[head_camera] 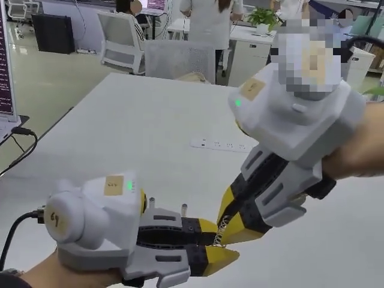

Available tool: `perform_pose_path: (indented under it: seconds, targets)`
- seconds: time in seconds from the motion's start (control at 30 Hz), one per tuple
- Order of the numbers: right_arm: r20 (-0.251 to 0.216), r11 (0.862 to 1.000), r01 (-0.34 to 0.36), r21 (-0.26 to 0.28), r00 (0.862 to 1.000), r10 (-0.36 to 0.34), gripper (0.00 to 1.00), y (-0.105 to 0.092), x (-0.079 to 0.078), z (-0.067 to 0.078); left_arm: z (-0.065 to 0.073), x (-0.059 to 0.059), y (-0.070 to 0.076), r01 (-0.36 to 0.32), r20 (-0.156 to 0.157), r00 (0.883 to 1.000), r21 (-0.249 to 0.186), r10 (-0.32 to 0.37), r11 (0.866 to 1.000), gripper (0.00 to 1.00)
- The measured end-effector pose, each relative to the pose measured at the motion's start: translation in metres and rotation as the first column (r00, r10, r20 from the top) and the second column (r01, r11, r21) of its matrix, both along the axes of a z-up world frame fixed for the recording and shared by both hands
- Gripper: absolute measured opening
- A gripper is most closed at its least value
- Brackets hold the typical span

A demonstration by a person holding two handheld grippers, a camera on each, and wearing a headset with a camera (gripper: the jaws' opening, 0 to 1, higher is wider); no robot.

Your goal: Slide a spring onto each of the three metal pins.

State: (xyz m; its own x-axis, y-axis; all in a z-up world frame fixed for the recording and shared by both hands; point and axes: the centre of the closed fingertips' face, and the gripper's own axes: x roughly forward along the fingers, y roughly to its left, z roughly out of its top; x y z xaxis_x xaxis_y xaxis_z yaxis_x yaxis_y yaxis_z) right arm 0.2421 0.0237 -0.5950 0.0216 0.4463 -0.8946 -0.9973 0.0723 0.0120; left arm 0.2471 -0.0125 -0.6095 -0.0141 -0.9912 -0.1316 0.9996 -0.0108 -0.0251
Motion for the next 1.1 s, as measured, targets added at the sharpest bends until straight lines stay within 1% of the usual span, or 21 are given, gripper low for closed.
perform_pose_path:
  seconds: [0.03,0.07,0.1,0.17,0.23,0.47,0.53,0.57,0.63,0.67,0.7,0.77,0.9,0.97,1.0,1.07,1.1]
  targets:
    - [0.009,1.0,-0.001,-0.009,1.0,0.001,0.08,-0.001,0.001,-0.001,0.0,0.001,0.0,-0.003,-0.005,1.0,0.0,0.003,1.0,0.06]
    - [0.011,1.0,0.001,-0.017,1.0,-0.001,0.08,-0.003,0.003,-0.003,0.0,0.002,0.0,-0.008,-0.011,1.0,-0.001,0.008,1.0,0.1]
    - [0.009,1.0,0.002,-0.021,1.0,-0.002,0.08,-0.003,0.003,-0.004,0.001,0.002,0.001,-0.011,-0.013,1.0,-0.003,0.011,1.0,0.11]
    - [0.011,1.0,0.005,-0.025,1.0,-0.005,0.08,-0.005,0.006,-0.005,0.0,0.003,0.002,-0.013,-0.016,1.0,-0.004,0.013,1.0,0.12]
    - [0.013,0.999,0.012,-0.03,1.0,-0.012,0.08,-0.007,0.008,-0.006,0.0,0.004,0.004,-0.019,-0.027,0.999,-0.005,0.019,1.0,0.14]
    - [0.021,0.999,0.045,-0.027,0.999,-0.045,0.08,-0.014,0.018,-0.007,-0.002,0.01,0.011,-0.052,-0.035,0.998,-0.003,0.052,0.999,0.22]
    - [0.028,0.998,0.057,-0.03,0.998,-0.056,0.08,-0.018,0.022,-0.008,-0.004,0.013,0.014,-0.071,-0.033,0.997,0.004,0.071,0.997,0.25]
    - [0.033,0.997,0.068,-0.028,0.997,-0.067,0.08,-0.02,0.025,-0.009,-0.006,0.015,0.016,-0.082,-0.035,0.996,0.012,0.082,0.997,0.28]
    - [0.033,0.996,0.079,-0.028,0.996,-0.078,0.08,-0.023,0.028,-0.01,-0.009,0.017,0.018,-0.09,-0.04,0.995,0.019,0.09,0.996,0.3]
    - [0.039,0.995,0.089,-0.032,0.995,-0.088,0.08,-0.027,0.032,-0.012,-0.01,0.018,0.02,-0.097,-0.041,0.994,0.019,0.098,0.995,0.31]
    - [0.043,0.995,0.095,-0.035,0.995,-0.093,0.08,-0.029,0.034,-0.013,-0.011,0.02,0.023,-0.107,-0.043,0.993,0.02,0.108,0.994,0.33]
    - [0.046,0.994,0.103,-0.039,0.994,-0.102,0.08,-0.031,0.036,-0.015,-0.012,0.024,0.026,-0.13,-0.046,0.99,0.024,0.131,0.991,0.39]
    - [0.046,0.991,0.127,-0.028,0.991,-0.126,0.08,-0.035,0.042,-0.017,-0.016,0.031,0.035,-0.17,-0.048,0.984,0.029,0.172,0.985,0.46]
    - [0.055,0.99,0.136,-0.028,0.989,-0.134,0.08,-0.036,0.044,-0.018,-0.018,0.034,0.039,-0.187,-0.053,0.981,0.035,0.189,0.982,0.5]
    - [0.058,0.99,0.142,-0.029,0.989,-0.14,0.08,-0.037,0.046,-0.019,-0.02,0.036,0.042,-0.201,-0.051,0.978,0.041,0.202,0.979,0.52]
    - [0.058,0.988,0.151,-0.024,0.987,-0.15,0.08,-0.039,0.049,-0.02,-0.022,0.04,0.047,-0.23,-0.06,0.971,0.047,0.233,0.972,0.58]
    - [0.06,0.988,0.156,-0.022,0.986,-0.154,0.08,-0.039,0.051,-0.021,-0.023,0.041,0.049,-0.235,-0.059,0.969,0.051,0.238,0.971,0.61]
